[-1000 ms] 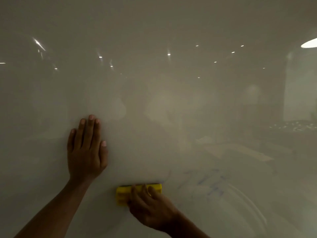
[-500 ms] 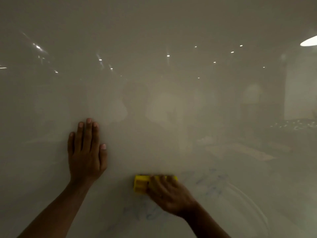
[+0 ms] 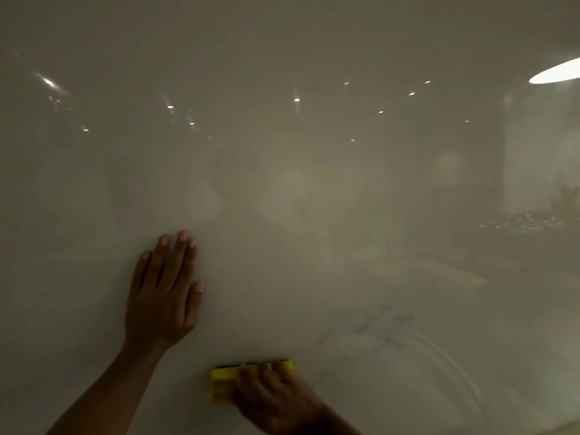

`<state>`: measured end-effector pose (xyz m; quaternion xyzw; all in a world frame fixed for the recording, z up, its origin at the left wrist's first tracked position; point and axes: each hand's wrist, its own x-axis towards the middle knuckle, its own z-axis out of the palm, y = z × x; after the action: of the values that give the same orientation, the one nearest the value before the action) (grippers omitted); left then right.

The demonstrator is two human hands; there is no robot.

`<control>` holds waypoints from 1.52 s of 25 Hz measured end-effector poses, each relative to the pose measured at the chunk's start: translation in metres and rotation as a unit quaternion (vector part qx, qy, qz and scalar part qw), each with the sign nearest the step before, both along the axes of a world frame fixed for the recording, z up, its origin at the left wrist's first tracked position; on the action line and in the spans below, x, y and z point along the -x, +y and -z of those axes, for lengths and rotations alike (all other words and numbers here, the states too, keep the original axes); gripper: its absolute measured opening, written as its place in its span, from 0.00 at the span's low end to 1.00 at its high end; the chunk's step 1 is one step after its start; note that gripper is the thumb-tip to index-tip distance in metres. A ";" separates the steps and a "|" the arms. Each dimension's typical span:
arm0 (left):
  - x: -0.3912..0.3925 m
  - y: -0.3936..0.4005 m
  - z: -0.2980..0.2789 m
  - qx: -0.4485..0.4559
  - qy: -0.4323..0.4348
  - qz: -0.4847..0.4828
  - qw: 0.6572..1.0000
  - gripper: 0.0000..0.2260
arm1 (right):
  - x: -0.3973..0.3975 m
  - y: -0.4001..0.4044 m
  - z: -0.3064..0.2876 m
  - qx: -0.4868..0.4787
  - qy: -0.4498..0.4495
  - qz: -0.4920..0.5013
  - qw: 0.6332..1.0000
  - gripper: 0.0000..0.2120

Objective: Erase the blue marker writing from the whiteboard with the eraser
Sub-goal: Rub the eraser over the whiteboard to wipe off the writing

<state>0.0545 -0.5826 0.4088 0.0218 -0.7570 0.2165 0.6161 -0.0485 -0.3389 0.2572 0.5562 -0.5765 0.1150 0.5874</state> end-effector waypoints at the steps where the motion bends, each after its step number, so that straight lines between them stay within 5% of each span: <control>1: 0.000 0.001 0.000 0.001 0.000 0.003 1.000 0.29 | 0.009 0.013 -0.010 -0.006 0.043 -0.003 0.999 0.10; 4: -0.001 0.000 -0.003 0.000 0.001 -0.004 1.000 0.30 | 0.038 0.044 -0.053 0.105 0.063 0.039 0.992 0.13; 7: -0.002 0.001 0.001 0.003 0.006 -0.018 1.000 0.30 | 0.032 0.033 -0.060 0.259 -0.113 0.054 0.958 0.21; 9: -0.003 -0.001 0.003 0.001 0.001 -0.024 1.000 0.30 | 0.006 -0.002 -0.022 0.222 -0.161 0.027 0.961 0.17; 11: -0.003 -0.001 0.003 0.005 0.007 -0.031 0.999 0.29 | -0.019 -0.027 0.016 0.086 -0.078 -0.005 0.993 0.13; 14: -0.004 0.003 0.009 -0.010 0.025 -0.031 0.999 0.28 | -0.026 -0.020 0.036 -0.101 0.029 -0.052 0.993 0.08; 17: 0.000 0.008 0.018 -0.021 0.052 -0.027 0.998 0.28 | 0.003 0.003 0.032 -0.034 0.033 -0.023 0.999 0.11; 21: 0.001 0.009 0.015 -0.022 0.055 -0.035 0.998 0.28 | 0.002 -0.008 0.020 0.161 -0.162 0.007 0.973 0.18; 30: -0.003 0.012 0.016 -0.028 0.056 -0.025 0.998 0.28 | -0.064 -0.100 0.040 -0.139 -0.053 -0.120 0.982 0.09; 35: -0.002 0.011 0.016 -0.019 0.061 -0.021 0.998 0.28 | -0.018 -0.035 0.058 -0.010 -0.015 -0.099 0.995 0.10; 38: -0.001 0.009 0.014 -0.014 0.062 -0.031 0.997 0.28 | -0.019 -0.025 0.066 0.075 -0.116 -0.025 0.990 0.14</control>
<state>0.0552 -0.5735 0.3947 0.0675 -0.7194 0.2228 0.6544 -0.0295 -0.3637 0.1910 0.5072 -0.6166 0.2363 0.5538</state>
